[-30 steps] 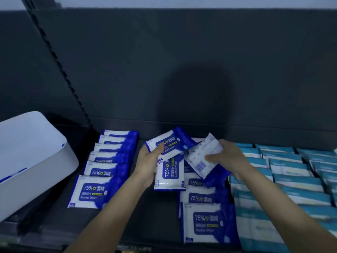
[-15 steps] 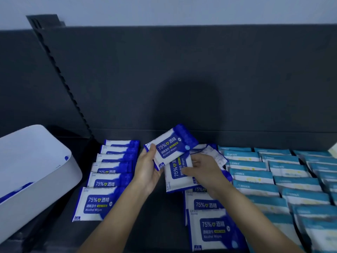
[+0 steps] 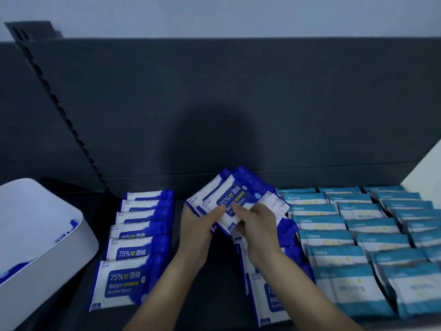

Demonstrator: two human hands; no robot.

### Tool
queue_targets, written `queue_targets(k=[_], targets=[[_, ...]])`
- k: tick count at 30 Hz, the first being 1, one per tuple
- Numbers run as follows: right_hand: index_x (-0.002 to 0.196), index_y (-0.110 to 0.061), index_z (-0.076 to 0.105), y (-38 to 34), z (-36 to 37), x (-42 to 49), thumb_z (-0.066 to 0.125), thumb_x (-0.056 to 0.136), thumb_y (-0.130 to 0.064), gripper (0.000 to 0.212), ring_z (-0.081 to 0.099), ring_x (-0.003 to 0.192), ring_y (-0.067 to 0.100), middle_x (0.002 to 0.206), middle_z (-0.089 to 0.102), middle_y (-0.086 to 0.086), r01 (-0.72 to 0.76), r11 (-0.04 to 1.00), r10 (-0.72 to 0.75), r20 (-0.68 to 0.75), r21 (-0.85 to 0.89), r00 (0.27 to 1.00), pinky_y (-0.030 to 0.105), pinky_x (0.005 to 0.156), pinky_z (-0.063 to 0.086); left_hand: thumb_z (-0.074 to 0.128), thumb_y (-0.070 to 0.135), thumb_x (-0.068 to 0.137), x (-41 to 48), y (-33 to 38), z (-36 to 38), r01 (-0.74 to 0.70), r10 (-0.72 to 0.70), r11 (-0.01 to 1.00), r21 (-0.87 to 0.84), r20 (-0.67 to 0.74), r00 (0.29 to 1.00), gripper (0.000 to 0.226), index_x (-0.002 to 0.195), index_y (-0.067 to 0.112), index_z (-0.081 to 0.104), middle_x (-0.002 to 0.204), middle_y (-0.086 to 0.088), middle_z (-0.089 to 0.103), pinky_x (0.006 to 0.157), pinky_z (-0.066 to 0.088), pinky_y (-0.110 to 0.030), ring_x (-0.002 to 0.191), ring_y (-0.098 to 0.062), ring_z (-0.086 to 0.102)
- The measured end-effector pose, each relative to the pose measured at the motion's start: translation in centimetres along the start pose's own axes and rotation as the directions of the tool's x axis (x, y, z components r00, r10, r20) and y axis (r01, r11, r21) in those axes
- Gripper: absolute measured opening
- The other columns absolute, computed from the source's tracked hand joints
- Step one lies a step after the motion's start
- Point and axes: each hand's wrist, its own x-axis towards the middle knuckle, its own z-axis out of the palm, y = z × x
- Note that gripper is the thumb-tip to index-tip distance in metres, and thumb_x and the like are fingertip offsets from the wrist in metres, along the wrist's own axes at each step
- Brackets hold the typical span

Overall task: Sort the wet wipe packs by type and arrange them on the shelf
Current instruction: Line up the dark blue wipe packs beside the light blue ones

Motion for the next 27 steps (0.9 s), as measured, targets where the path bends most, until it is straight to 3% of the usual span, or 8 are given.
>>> queue_targets(k=[5, 8, 11, 14, 17, 21, 24, 27], targets=[[0.075, -0.013, 0.060, 0.2, -1.5, 0.5, 0.066, 0.088, -0.026, 0.020, 0.057, 0.062, 0.007, 0.069, 0.060, -0.005, 0.210, 0.851, -0.218, 0.041, -0.481, 0.975, 0.013, 0.053, 0.041, 0.067, -0.004, 0.081, 0.9, -0.2, -1.4, -0.028, 0.037, 0.998, 0.054, -0.183, 0.982, 0.042, 0.116, 0.017, 0.059, 0.105, -0.004, 0.072, 0.077, 0.057, -0.034, 0.096, -0.020, 0.070], [0.114, -0.011, 0.063, -0.9, -3.9, 1.9, 0.068, 0.086, -0.027, 0.033, 0.056, 0.096, 0.019, 0.109, 0.057, 0.007, 0.340, 0.350, -0.386, 0.196, -0.873, 0.901, 0.016, 0.075, 0.044, 0.065, -0.005, 0.083, 1.7, -0.2, -2.9, -0.051, 0.091, 0.990, 0.129, -0.323, 0.942, 0.039, 0.112, 0.018, 0.056, 0.110, -0.005, 0.068, 0.086, 0.053, -0.039, 0.098, -0.019, 0.067], [0.125, -0.013, 0.052, -1.9, -5.5, 3.1, 0.070, 0.082, -0.039, 0.053, 0.040, 0.121, 0.031, 0.126, 0.048, 0.011, 0.297, -0.124, -0.231, 0.319, -0.947, 0.919, 0.034, 0.097, 0.039, 0.064, -0.003, 0.084, 2.3, -0.6, -4.5, -0.016, 0.088, 0.985, 0.173, -0.416, 0.905, 0.035, 0.112, 0.016, 0.054, 0.111, -0.008, 0.066, 0.088, 0.053, -0.043, 0.098, -0.023, 0.065], [0.092, -0.016, 0.044, -2.7, -5.8, 3.6, 0.070, 0.081, -0.036, 0.034, 0.047, 0.095, 0.024, 0.096, 0.049, 0.004, 0.346, -0.188, -0.071, 0.364, -0.919, 0.929, 0.032, 0.076, 0.040, 0.063, 0.001, 0.087, 2.5, -1.3, -5.5, 0.011, 0.088, 0.976, 0.217, -0.442, 0.893, 0.035, 0.117, 0.015, 0.053, 0.113, -0.007, 0.066, 0.090, 0.053, -0.044, 0.100, -0.023, 0.065], [0.090, -0.012, 0.046, -4.0, -5.9, 3.9, 0.054, 0.091, -0.016, 0.010, 0.053, 0.077, 0.027, 0.083, 0.054, 0.007, 0.386, -0.246, -0.097, 0.419, -0.889, 0.903, 0.029, 0.061, 0.034, 0.063, 0.005, 0.089, 2.6, -1.4, -6.0, 0.016, 0.127, 0.948, 0.317, -0.426, 0.896, 0.033, 0.118, 0.017, 0.052, 0.110, -0.001, 0.065, 0.090, 0.052, -0.043, 0.099, -0.019, 0.064], [0.085, -0.008, 0.050, -6.0, -6.4, 4.7, 0.051, 0.091, -0.010, 0.006, 0.057, 0.070, 0.033, 0.076, 0.060, 0.011, 0.390, -0.089, -0.335, 0.397, -0.916, 0.855, 0.033, 0.055, 0.036, 0.061, 0.009, 0.092, 3.0, -1.2, -6.6, 0.059, 0.135, 0.874, 0.483, -0.357, 0.924, 0.027, 0.116, 0.015, 0.050, 0.111, -0.005, 0.062, 0.088, 0.051, -0.039, 0.097, -0.020, 0.062], [0.085, -0.006, 0.058, -6.9, -6.3, 4.8, 0.057, 0.088, -0.006, 0.002, 0.055, 0.066, 0.023, 0.073, 0.060, 0.006, 0.438, 0.219, -0.509, 0.281, -0.872, 0.814, 0.026, 0.054, 0.038, 0.059, 0.012, 0.093, 2.8, -1.0, -6.6, 0.079, 0.114, 0.810, 0.582, -0.288, 0.951, 0.031, 0.122, 0.012, 0.049, 0.109, 0.000, 0.059, 0.084, 0.048, -0.032, 0.098, -0.017, 0.058], [0.088, -0.012, 0.063, -7.3, -5.4, 4.1, 0.061, 0.088, -0.005, 0.007, 0.064, 0.071, 0.018, 0.079, 0.068, 0.002, 0.420, 0.631, -0.462, 0.119, -0.653, 0.879, 0.027, 0.059, 0.050, 0.060, 0.013, 0.093, 2.8, -1.0, -6.2, 0.067, 0.131, 0.734, 0.676, -0.237, 0.962, 0.036, 0.128, 0.010, 0.049, 0.113, 0.002, 0.055, 0.089, 0.044, -0.029, 0.101, -0.013, 0.053]])
